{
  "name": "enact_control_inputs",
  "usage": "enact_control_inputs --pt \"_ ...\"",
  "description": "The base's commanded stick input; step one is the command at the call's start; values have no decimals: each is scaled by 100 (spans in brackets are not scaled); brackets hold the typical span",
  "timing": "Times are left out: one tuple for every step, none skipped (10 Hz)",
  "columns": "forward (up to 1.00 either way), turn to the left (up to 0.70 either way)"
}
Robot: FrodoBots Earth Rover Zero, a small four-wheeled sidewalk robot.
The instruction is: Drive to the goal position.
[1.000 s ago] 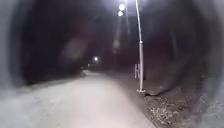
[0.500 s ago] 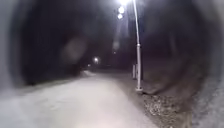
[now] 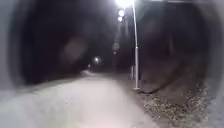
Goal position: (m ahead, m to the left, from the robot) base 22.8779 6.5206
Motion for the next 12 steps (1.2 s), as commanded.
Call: enact_control_inputs --pt "0 0" --pt "0 0" --pt "0 0" --pt "0 0" --pt "0 0" --pt "-6 0" --pt "-47 0" --pt "-70 0" --pt "-70 0" --pt "-70 0" --pt "-70 0" --pt "-70 0"
